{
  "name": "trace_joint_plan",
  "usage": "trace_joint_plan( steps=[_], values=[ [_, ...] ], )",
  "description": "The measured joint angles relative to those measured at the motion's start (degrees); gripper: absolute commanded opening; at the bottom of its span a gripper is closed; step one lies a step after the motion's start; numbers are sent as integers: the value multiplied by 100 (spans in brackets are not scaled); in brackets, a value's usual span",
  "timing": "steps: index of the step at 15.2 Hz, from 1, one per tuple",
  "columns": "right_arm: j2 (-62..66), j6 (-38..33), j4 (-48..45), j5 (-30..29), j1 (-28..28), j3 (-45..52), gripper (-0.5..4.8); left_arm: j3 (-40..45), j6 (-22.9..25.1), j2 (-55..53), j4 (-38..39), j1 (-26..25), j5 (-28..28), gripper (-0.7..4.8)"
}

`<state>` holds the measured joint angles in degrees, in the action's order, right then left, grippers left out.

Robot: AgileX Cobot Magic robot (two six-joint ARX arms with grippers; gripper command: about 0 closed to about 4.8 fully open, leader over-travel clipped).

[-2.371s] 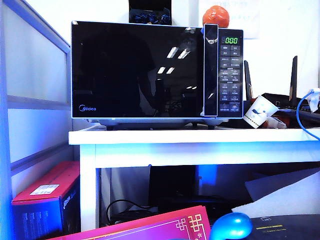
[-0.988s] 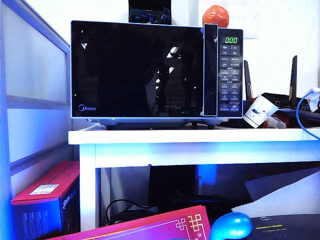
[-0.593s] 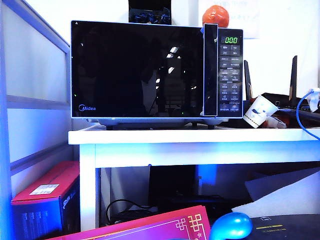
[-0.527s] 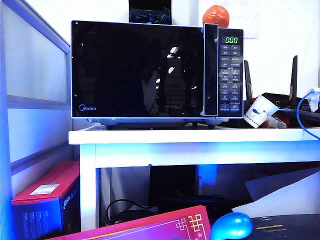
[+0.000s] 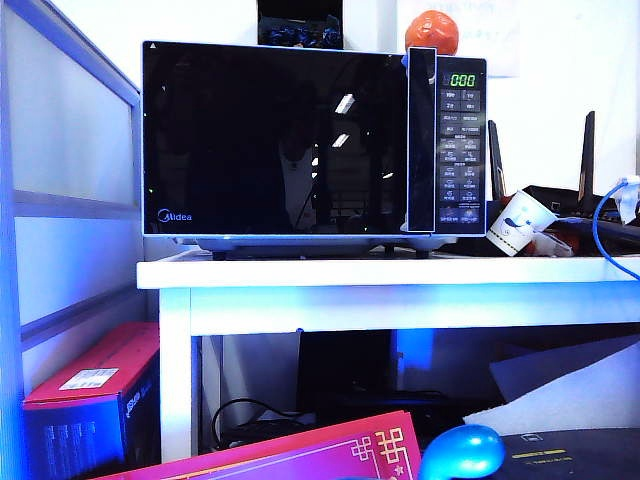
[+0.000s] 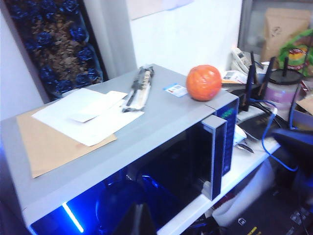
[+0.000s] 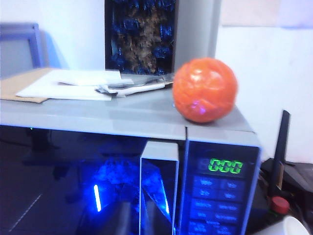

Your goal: Open the microwave door, place the orange inside the microwave, then close the microwave door.

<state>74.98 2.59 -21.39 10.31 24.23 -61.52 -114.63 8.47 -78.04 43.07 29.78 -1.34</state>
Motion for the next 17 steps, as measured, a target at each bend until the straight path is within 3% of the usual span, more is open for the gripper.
trace_joint_plan(
  steps=[1, 7, 10, 13, 17],
  values=[
    [195, 4, -190, 87, 0, 0, 437, 0, 90, 0, -13, 2, -13, -5],
    [1287, -299, -857, 341, 0, 7, 417, 0, 205, 0, -199, 2, -13, -5],
    [1770, -304, -1725, 514, -4, 4, 415, 0, 205, 2, -201, 2, -13, -5],
    [2188, -297, -2295, 514, -2, 0, 367, 0, 205, 2, -201, 2, -214, -5],
    [2566, -260, -2376, 505, -192, -243, 367, 0, 205, 2, -201, 2, -361, -5]
  ],
)
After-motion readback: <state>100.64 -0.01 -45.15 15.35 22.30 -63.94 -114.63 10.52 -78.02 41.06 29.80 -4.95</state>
